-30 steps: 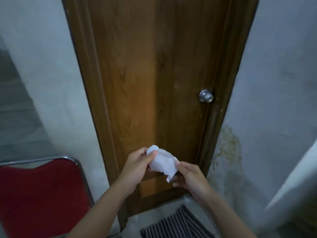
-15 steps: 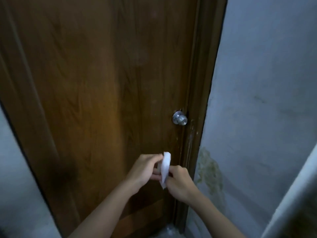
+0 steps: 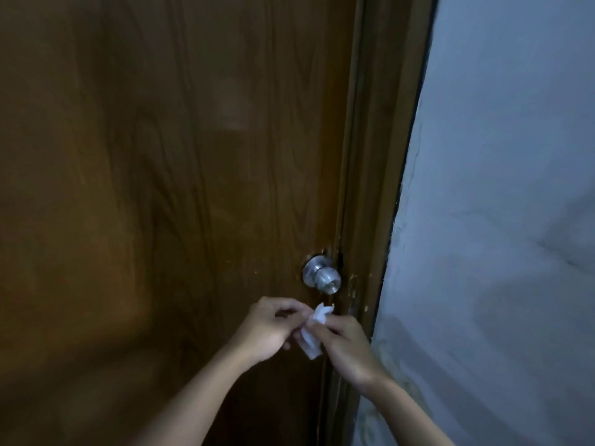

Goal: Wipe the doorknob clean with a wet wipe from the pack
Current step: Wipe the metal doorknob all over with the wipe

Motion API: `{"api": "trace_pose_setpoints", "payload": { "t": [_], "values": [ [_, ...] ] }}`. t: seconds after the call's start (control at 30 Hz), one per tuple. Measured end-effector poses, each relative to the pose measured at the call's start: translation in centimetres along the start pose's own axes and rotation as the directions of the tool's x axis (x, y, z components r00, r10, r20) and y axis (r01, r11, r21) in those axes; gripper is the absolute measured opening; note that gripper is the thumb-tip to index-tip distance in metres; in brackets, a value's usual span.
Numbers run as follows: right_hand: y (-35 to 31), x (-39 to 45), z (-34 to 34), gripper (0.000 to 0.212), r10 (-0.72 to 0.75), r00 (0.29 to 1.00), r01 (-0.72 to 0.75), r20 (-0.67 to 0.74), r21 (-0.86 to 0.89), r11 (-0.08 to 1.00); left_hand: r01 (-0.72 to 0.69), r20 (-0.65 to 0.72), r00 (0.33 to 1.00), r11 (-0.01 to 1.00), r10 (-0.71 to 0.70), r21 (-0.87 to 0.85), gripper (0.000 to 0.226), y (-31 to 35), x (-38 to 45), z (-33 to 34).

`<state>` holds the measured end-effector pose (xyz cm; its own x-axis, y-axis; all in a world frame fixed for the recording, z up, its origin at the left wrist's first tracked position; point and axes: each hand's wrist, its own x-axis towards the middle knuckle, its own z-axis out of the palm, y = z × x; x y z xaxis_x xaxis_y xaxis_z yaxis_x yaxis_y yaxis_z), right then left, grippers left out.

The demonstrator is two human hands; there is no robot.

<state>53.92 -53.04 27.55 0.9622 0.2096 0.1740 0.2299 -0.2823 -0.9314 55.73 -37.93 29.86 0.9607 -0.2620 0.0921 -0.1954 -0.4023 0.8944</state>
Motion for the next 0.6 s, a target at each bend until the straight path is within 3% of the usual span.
{"api": "trace_pose_setpoints", "payload": {
  "t": [0.1,0.17,0.2,0.27,0.37,0.5,0.6],
  "values": [
    [1.3,1.7,-1.7,0.019,-0.092,0.981,0.087,-0.173,-0.033,0.996,-0.023,0.004,1.000,1.000,0.023,0.010,0.010,-0.1,2.6,0.6],
    [2.1,2.7,-2.7,0.004,-0.106,0.950,0.105,-0.293,-0.019,0.994,-0.081,0.000,0.997,0.997,0.081,-0.007,0.011,-0.3,3.8,1.2],
    [2.4,3.2,-3.2,0.011,-0.106,0.937,0.116,-0.333,0.012,0.993,-0.098,-0.013,0.995,0.995,0.097,-0.035,0.011,-0.4,4.3,1.6],
    [3.1,4.1,-4.2,0.031,-0.114,0.941,0.148,-0.319,0.084,0.985,-0.100,-0.040,0.995,0.990,0.096,-0.104,0.011,-0.7,5.3,2.4],
    [3.5,5.1,-5.0,0.031,-0.227,0.943,0.232,-0.245,-0.006,0.973,-0.123,-0.088,0.990,0.985,0.112,-0.122,0.008,-0.9,6.3,3.2],
    [4.5,7.0,-6.6,0.027,-0.334,0.838,0.297,-0.431,-0.154,0.942,-0.097,-0.377,0.921,0.995,0.095,0.014,0.020,-1.1,7.3,3.9],
    [5.0,8.1,-7.2,0.027,-0.392,0.808,0.302,-0.440,-0.263,0.917,-0.013,-0.488,0.868,0.985,0.096,0.171,0.032,-1.4,7.5,4.0]
  ]
}}
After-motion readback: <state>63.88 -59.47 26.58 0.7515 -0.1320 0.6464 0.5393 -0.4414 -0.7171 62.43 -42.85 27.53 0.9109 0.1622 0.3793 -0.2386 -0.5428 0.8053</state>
